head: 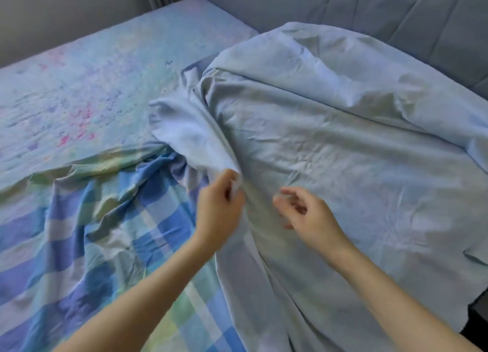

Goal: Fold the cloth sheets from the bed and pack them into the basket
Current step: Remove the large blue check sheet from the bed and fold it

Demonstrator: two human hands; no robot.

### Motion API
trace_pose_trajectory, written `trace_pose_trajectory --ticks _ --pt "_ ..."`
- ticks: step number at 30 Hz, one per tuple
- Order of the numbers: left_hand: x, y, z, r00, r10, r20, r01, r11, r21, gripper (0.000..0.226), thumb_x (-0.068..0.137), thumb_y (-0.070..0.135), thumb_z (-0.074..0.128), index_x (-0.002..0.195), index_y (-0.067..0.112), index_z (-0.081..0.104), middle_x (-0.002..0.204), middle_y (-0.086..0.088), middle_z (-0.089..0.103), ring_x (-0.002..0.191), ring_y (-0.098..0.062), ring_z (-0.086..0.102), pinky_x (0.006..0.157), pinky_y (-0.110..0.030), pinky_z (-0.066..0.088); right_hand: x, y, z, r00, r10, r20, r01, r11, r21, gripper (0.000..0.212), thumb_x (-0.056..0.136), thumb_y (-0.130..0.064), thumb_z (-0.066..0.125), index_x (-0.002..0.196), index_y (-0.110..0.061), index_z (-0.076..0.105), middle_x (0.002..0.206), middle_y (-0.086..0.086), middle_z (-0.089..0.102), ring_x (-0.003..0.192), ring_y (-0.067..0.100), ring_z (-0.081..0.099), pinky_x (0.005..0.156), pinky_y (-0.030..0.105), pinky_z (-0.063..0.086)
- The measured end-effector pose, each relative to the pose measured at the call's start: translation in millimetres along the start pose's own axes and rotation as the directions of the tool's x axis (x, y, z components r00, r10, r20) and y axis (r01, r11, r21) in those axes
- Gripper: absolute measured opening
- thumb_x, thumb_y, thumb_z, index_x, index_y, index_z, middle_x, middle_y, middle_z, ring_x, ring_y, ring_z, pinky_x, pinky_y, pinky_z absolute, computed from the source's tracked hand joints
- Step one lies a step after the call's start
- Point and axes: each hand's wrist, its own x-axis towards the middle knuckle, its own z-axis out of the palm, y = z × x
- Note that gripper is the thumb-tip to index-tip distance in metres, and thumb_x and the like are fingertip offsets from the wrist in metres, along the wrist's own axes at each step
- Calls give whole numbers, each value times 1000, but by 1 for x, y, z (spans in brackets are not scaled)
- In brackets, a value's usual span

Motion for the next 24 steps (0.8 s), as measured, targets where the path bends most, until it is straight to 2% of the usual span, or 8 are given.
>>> trace_pose_trajectory --ticks 3,6,8,10,13,16,21,24 --pt "-43 30 -1 887 250 388 -262 965 -23 11 77 12 49 71 19 43 59 -1 39 52 -7 34 52 -15 28 18 -26 10 985 143 94 -148 988 54 82 62 -64 71 127 -20 50 101 4 65 91 18 63 84 36 53" --pt "-56 30 -14 724 205 658 -181 978 -105 3 82 15 61 80 14 62 67 9 51 58 -8 46 59 -14 36 24 -25 23 983 143 119 -103 950 -295 20 74 -20 74 69 -12 57 68 4 52 62 16 48 59 29 41" --pt "-45 16 -23 748 36 662 10 998 -65 28 78 40 63 82 13 71 68 8 62 60 -3 53 64 -19 44 22 -18 20 981 167 102 -131 947 -294 31 73 -7 68 53 -12 44 58 5 36 57 15 34 52 29 28" --pt "-20 -10 -29 878 -260 401 317 945 -81 50 72 58 59 72 10 69 62 2 64 60 -7 56 65 -29 48 15 -23 7 970 211 118 -200 975 -95 18 74 -1 70 62 -3 57 59 10 46 56 17 44 54 30 35" --pt "27 -47 -28 589 -717 372 800 452 -396 50 86 56 55 92 7 64 79 -9 66 81 -23 61 73 -35 52 0 -39 -17 901 221 375 -256 965 48 10 78 0 71 84 8 69 76 21 68 66 25 62 63 34 50" --pt "54 -54 -15 478 -627 615 753 -68 -654 56 90 58 45 97 5 61 79 -15 72 88 -29 61 74 -42 47 -9 -42 -24 818 209 536 -223 974 -40 15 73 0 76 86 5 72 84 22 71 72 23 65 67 28 53" --pt "96 -62 -32 514 -674 530 600 -159 -784 40 91 42 55 93 3 63 84 -15 69 90 -30 60 98 -43 42 3 -24 -32 857 301 418 -179 935 -306 7 72 4 73 78 1 73 75 12 70 68 15 63 63 24 50" --pt "117 -79 -67 525 -745 411 637 25 -770 29 96 32 45 84 9 57 76 -10 64 79 -22 56 83 -30 43 11 -5 -30 882 342 323 -177 878 -446 13 67 0 73 77 6 68 67 5 62 64 13 56 61 27 44"
